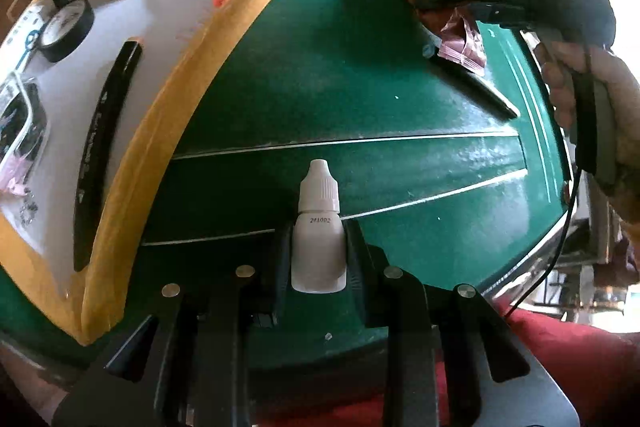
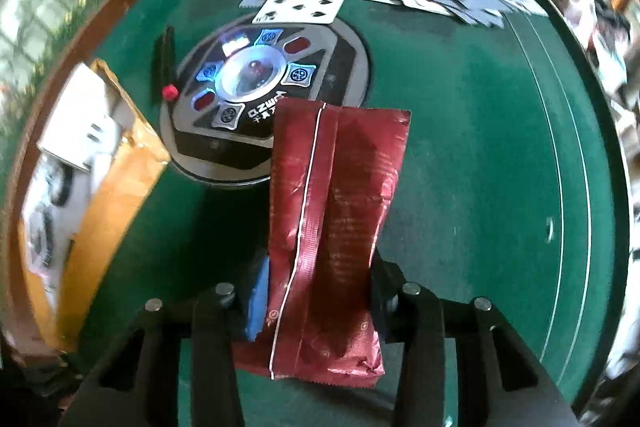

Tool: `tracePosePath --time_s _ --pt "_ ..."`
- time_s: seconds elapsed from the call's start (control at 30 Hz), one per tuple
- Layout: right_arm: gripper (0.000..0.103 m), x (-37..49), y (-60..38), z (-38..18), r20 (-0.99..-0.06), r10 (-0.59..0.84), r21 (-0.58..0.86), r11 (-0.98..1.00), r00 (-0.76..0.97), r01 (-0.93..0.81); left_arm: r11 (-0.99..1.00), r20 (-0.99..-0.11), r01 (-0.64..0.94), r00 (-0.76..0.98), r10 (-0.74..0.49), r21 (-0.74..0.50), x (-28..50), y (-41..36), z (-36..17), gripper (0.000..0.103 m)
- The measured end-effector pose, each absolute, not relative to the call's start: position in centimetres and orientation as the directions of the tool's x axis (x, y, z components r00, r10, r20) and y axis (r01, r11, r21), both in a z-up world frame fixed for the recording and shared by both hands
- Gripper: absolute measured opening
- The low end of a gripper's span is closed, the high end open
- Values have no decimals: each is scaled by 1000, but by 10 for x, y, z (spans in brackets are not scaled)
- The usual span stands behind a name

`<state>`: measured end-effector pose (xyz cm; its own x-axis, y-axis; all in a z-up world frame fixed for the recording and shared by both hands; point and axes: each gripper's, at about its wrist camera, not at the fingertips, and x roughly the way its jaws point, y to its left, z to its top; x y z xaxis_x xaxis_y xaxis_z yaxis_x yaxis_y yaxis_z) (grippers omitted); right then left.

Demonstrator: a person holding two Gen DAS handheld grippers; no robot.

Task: Organize objects
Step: 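Lift the red pouch over the tray with the right gripper while the left holds the dropper bottle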

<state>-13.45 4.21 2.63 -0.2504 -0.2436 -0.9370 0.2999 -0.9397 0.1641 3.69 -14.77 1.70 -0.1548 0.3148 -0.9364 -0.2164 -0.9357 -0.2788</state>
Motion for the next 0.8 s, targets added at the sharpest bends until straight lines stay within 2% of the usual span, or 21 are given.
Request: tracePosePath --time_s 0.13,0.27,0.63,0.8 --pt "41 -116 53 39 -907 -325 264 -935 -270 236 -913 -923 -255 -137 360 -318 36 -153 18 25" --pt "41 -91 56 54 -886 -358 304 -928 -294 213 -897 -910 -271 -129 393 -349 36 -153 19 25" --pt "41 -50 49 48 -894 -358 317 -930 -271 185 -870 -887 -286 -115 448 -402 41 -160 20 25" --pt "41 -48 35 47 -891 -369 324 -925 -265 198 -860 -869 -286 -142 473 -422 40 -167 37 25"
